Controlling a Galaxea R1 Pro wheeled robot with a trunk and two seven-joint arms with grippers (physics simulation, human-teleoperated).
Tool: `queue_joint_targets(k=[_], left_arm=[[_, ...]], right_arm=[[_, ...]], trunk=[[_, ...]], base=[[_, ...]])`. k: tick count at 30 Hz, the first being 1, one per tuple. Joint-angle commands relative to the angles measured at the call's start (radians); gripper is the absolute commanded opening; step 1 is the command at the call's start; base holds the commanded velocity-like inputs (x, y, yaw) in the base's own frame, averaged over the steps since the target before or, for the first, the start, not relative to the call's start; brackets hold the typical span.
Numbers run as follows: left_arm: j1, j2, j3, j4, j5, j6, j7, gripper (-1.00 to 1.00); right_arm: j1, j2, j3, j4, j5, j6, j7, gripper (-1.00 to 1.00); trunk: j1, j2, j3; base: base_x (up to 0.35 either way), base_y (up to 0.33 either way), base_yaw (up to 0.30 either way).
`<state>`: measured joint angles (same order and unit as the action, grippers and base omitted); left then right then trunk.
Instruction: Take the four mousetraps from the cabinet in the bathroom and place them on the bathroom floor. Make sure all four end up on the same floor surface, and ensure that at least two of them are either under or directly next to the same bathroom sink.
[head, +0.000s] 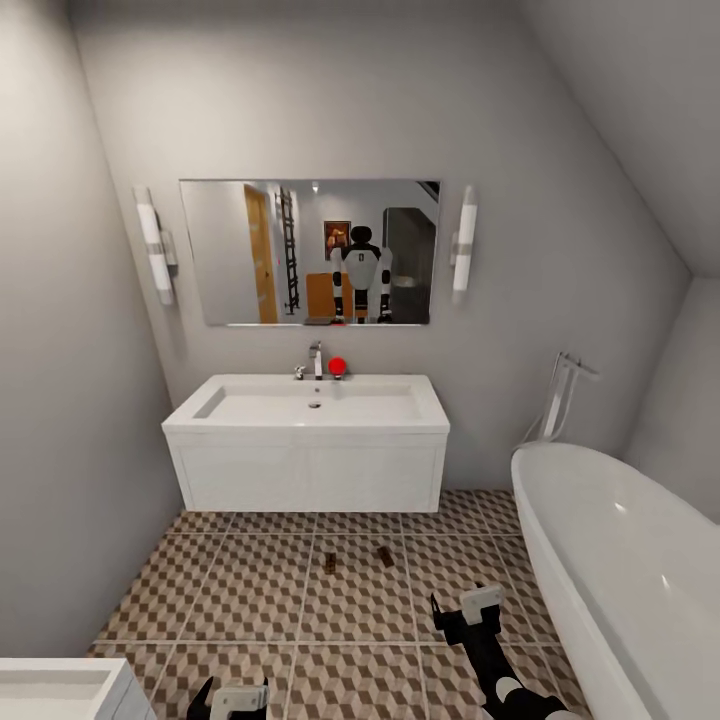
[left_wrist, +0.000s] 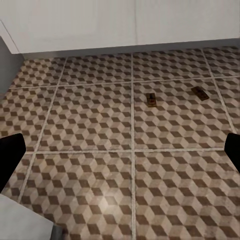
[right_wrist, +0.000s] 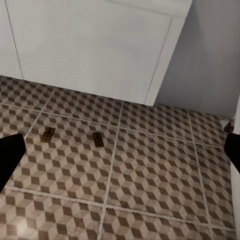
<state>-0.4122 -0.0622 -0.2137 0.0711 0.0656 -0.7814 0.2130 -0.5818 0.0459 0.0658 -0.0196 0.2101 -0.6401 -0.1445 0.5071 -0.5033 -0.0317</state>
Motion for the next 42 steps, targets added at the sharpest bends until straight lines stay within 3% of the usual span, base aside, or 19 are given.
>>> queue_joint_targets(k=[1, 15, 42], left_arm=[[-0.002, -0.001, -0.009, 0.004, 0.007, -0.006, 0.003, 1.00], [-0.002, -0.001, -0.008, 0.004, 0.007, -0.006, 0.002, 1.00], [-0.002, -0.001, -0.008, 0.004, 0.007, -0.006, 0.003, 1.00]], right_arm=[[-0.001, 0.000, 0.006, 0.001, 0.006, -0.001, -0.010, 1.00], [-0.001, 0.000, 0.006, 0.001, 0.006, -0.001, -0.010, 1.00], [-0.001, 0.000, 0.006, 0.001, 0.006, -0.001, -0.010, 1.00]], trunk=[[-0.003, 0.005, 0.001], [-0.057, 0.103, 0.045], [-0.057, 0.103, 0.045]], base=[[0.000, 0.000, 0.000], [0.000, 0.000, 0.000], [0.000, 0.000, 0.000]])
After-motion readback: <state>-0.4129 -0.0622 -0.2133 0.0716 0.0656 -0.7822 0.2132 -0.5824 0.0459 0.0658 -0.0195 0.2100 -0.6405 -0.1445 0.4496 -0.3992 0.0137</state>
